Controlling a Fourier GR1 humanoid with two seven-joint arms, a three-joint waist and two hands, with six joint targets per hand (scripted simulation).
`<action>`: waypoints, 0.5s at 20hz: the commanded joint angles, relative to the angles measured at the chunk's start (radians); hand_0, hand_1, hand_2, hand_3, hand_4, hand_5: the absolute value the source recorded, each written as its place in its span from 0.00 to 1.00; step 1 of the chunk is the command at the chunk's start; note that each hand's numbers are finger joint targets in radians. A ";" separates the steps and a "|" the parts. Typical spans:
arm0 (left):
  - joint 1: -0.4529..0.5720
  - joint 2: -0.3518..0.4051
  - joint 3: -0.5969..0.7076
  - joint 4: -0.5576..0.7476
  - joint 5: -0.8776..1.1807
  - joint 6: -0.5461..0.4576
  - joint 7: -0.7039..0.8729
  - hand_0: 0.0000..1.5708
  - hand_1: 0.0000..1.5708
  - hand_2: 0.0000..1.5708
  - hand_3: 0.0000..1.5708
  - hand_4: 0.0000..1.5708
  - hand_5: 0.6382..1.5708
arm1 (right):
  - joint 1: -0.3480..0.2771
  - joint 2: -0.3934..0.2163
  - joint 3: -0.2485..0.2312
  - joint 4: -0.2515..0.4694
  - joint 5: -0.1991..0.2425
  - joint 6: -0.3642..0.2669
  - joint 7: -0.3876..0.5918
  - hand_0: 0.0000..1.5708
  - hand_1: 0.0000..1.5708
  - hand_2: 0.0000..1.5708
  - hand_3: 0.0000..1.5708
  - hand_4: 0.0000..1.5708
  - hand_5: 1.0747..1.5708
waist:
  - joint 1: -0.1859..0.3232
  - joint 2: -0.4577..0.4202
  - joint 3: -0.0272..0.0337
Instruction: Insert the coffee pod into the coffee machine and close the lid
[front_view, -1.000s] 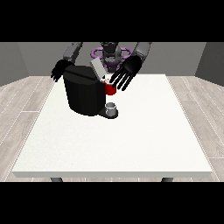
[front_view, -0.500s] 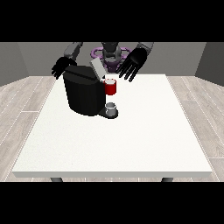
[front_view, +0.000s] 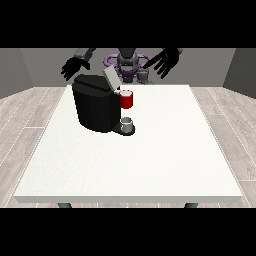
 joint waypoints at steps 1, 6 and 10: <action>0.108 -0.118 0.085 -0.009 0.134 -0.006 -0.054 0.00 0.00 0.00 0.00 0.15 1.00 | 0.027 -0.051 -0.029 0.003 0.000 0.018 -0.004 0.00 0.00 0.00 0.00 0.28 1.00 | 0.088 -0.106 -0.0002; 0.209 -0.155 0.119 -0.031 0.196 -0.012 -0.094 0.00 0.00 0.00 0.00 0.00 1.00 | 0.032 -0.085 -0.012 -0.046 -0.034 0.104 0.018 0.00 0.00 0.00 0.00 0.24 1.00 | 0.130 -0.169 0.0007; 0.284 -0.206 0.127 -0.043 0.239 -0.035 -0.058 0.00 0.00 0.00 0.00 0.14 1.00 | -0.003 -0.129 -0.008 -0.083 -0.025 0.119 0.099 0.00 0.00 0.00 0.00 0.00 1.00 | 0.185 -0.240 0.0009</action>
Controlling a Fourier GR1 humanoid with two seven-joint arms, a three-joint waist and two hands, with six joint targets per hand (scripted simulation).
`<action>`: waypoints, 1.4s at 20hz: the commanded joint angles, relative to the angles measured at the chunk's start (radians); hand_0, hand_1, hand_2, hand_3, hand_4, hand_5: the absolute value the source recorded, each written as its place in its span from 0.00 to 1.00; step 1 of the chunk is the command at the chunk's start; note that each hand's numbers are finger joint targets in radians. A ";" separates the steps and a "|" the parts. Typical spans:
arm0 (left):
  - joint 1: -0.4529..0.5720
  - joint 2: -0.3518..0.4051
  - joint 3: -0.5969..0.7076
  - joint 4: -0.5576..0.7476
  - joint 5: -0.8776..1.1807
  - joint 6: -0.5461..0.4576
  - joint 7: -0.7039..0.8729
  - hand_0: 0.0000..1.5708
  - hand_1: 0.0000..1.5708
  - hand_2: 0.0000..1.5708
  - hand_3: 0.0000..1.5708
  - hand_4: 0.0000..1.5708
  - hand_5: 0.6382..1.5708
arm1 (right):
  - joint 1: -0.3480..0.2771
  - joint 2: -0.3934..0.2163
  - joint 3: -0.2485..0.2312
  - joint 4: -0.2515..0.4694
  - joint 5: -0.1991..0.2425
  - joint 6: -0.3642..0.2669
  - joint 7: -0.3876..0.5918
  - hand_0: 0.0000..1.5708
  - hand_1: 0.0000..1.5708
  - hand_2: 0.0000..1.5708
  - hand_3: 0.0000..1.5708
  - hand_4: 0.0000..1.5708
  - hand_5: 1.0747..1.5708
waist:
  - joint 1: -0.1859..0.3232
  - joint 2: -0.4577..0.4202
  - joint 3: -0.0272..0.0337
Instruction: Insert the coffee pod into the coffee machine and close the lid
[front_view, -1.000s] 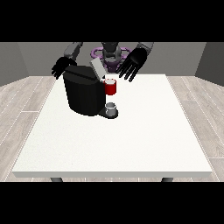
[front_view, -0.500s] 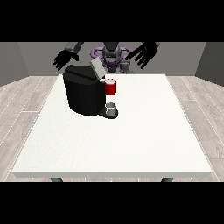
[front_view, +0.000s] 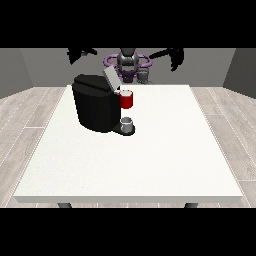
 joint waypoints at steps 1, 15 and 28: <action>0.073 -0.016 0.045 -0.015 0.080 -0.046 0.001 0.00 0.00 0.00 0.00 0.14 1.00 | 0.006 -0.024 0.020 -0.049 -0.004 0.050 -0.001 0.00 0.00 0.00 0.00 0.00 1.00 | 0.030 -0.045 0.0003; 0.221 -0.076 -0.012 -0.268 0.194 -0.080 0.034 0.00 0.00 0.00 0.00 0.00 1.00 | -0.167 -0.047 0.053 -0.023 0.045 0.087 0.057 0.00 0.00 0.00 0.00 0.10 1.00 | 0.134 0.058 0.0007; 0.422 -0.129 -0.156 -0.562 0.323 -0.050 0.137 0.00 0.00 0.00 0.00 0.00 1.00 | -0.299 -0.063 -0.051 0.191 0.002 0.117 0.017 0.00 0.00 0.00 0.00 0.00 1.00 | 0.201 0.148 0.0008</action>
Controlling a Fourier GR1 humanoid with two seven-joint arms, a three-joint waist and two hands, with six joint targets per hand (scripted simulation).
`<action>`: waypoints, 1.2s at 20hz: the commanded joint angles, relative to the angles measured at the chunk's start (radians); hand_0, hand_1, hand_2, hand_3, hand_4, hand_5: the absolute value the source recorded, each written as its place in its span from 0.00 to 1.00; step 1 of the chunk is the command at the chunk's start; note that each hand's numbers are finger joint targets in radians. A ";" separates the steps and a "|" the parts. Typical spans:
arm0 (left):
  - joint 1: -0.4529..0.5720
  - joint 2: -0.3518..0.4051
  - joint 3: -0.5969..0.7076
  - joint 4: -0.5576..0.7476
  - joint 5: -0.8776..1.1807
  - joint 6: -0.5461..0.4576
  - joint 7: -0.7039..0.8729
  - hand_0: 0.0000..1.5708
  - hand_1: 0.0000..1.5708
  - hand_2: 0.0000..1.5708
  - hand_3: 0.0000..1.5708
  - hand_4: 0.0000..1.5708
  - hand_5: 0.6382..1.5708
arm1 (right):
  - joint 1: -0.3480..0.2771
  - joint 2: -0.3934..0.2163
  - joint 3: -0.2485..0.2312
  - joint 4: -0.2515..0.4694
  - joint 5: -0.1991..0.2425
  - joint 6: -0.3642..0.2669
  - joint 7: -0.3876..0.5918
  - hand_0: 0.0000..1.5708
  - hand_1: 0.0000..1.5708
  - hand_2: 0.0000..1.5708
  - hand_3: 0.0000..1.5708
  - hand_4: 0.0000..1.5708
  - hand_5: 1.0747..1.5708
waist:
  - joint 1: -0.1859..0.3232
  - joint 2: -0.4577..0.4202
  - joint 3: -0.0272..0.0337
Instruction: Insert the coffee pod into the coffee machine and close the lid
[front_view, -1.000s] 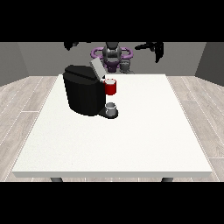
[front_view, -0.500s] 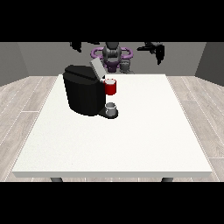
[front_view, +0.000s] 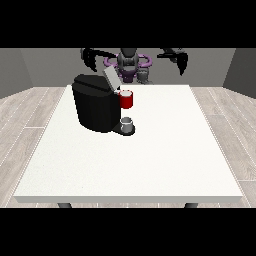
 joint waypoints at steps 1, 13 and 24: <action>0.027 0.017 -0.002 -0.085 0.039 -0.003 0.013 0.00 0.00 0.00 0.00 0.00 1.00 | -0.016 0.022 0.006 0.065 0.020 0.002 -0.076 0.00 0.00 0.00 0.00 0.00 1.00 | -0.017 0.070 -0.0002; 0.098 0.032 -0.052 -0.218 0.034 0.081 0.026 0.00 0.00 0.00 0.00 0.00 1.00 | -0.201 0.007 0.011 0.180 0.062 0.022 -0.071 0.00 0.00 0.00 0.00 0.00 1.00 | -0.044 0.151 -0.0004; 0.081 0.078 -0.039 -0.229 0.071 0.101 0.071 0.00 0.00 0.00 0.00 0.00 1.00 | -0.283 0.046 0.032 0.216 0.082 0.021 -0.030 0.00 0.00 0.00 0.00 0.00 1.00 | -0.075 0.158 -0.0005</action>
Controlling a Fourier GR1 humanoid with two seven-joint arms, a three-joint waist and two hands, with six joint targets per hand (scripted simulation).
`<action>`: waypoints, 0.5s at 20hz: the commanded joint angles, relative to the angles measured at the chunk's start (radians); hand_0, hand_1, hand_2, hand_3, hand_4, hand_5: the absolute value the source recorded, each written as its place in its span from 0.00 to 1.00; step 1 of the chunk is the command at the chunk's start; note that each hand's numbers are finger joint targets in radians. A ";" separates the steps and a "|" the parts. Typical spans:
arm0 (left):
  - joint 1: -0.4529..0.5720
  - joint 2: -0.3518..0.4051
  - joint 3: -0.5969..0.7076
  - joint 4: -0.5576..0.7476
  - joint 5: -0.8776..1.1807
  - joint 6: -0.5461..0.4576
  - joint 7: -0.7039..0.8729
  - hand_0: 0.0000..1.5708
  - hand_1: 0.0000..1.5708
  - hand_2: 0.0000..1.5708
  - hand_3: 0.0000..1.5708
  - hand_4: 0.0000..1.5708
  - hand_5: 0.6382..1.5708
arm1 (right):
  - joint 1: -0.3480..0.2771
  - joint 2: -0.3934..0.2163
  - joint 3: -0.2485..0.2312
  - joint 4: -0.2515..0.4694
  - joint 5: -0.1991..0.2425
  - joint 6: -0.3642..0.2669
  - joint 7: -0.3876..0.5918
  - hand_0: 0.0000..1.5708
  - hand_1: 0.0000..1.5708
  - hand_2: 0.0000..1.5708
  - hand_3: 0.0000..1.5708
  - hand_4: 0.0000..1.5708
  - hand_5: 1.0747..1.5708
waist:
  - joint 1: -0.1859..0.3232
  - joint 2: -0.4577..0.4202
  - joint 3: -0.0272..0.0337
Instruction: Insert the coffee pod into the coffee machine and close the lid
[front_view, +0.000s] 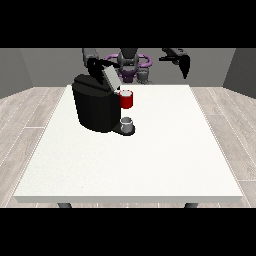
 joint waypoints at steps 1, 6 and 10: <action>-0.005 -0.009 -0.023 -0.025 -0.011 0.038 0.030 0.00 0.00 0.00 0.00 0.00 1.00 | -0.024 0.032 0.010 0.048 0.012 -0.007 -0.016 0.00 0.00 0.00 0.00 0.00 1.00 | 0.005 0.013 0.0032; -0.003 0.034 -0.003 -0.014 0.011 0.001 -0.016 0.00 0.00 0.00 0.00 0.00 1.00 | -0.069 -0.009 -0.007 0.076 0.022 0.016 -0.050 0.00 0.00 0.00 0.00 0.00 1.00 | 0.020 0.053 0.0031; -0.002 0.010 -0.028 0.010 -0.023 0.056 -0.013 0.00 0.00 0.00 0.00 0.00 1.00 | -0.090 0.026 0.018 0.063 0.032 0.006 0.006 0.00 0.00 0.00 0.00 0.05 1.00 | -0.012 0.012 0.0031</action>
